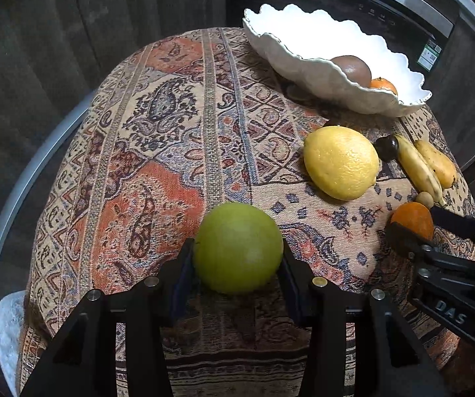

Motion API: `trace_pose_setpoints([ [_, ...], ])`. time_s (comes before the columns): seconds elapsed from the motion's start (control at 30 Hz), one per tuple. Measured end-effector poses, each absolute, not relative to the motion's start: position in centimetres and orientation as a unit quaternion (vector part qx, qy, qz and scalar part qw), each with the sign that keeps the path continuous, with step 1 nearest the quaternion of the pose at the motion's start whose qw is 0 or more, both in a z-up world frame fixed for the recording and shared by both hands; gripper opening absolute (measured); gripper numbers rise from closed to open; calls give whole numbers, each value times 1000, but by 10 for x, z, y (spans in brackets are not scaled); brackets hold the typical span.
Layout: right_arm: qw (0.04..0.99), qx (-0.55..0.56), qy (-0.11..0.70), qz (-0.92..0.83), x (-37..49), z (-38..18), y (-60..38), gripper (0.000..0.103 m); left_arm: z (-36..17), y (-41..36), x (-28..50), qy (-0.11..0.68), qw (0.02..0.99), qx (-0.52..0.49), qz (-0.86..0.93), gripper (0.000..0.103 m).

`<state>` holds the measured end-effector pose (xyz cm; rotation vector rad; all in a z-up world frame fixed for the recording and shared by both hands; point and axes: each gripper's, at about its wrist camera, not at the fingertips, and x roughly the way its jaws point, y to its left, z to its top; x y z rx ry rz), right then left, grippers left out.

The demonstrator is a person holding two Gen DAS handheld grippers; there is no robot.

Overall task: Organize fruits
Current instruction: 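Grasp the green apple with the left tool while the right tool grasps a tangerine, then carry the apple and tangerine over the white bowl and open both tools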

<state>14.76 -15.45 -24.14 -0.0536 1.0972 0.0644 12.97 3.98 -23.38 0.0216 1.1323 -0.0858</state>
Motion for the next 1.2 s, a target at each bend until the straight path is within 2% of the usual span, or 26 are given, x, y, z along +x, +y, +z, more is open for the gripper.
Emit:
trace_pose_setpoints([
  [0.07, 849, -24, 527, 31, 150, -247, -154, 62, -233, 40, 130, 536, 843, 10, -41, 46],
  [0.13, 845, -20, 533, 38, 152, -251, -155, 51, -233, 39, 130, 536, 843, 12, -42, 46],
  [0.2, 846, -20, 531, 43, 152, -251, -153, 47, -232, 38, 129, 536, 843, 12, -42, 46],
  [0.63, 855, -12, 516, 44, 145, -233, -162, 46, -219, 25, 129, 527, 848, 18, -47, 46],
  [1.2, 882, 0, 470, 28, 151, -183, -193, 46, -172, -9, 153, 495, 865, 26, -76, 46],
])
